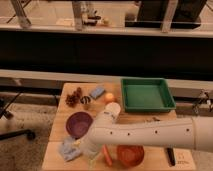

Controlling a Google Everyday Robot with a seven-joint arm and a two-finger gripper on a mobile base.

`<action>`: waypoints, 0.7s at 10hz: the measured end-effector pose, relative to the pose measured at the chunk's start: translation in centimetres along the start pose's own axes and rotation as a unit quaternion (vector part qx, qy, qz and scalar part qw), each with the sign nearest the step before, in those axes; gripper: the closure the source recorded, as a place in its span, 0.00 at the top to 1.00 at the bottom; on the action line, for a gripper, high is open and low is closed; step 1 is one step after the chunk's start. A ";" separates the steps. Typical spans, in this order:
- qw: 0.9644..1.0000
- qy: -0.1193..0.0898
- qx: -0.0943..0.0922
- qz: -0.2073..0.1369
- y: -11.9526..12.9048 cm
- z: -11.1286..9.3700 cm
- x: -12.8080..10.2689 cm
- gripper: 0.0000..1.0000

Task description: Wipe tray with towel

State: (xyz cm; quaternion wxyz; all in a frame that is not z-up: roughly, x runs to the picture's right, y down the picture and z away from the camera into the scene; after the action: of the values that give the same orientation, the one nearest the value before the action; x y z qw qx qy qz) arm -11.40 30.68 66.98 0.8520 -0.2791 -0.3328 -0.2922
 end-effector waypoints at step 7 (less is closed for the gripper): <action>1.000 -0.002 -0.014 0.002 -2.1 2.8 -0.8 0.80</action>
State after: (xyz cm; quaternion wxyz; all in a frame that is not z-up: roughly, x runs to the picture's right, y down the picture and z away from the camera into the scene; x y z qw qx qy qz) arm -14.46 31.39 68.76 0.8478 -0.2922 -0.3301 -0.2948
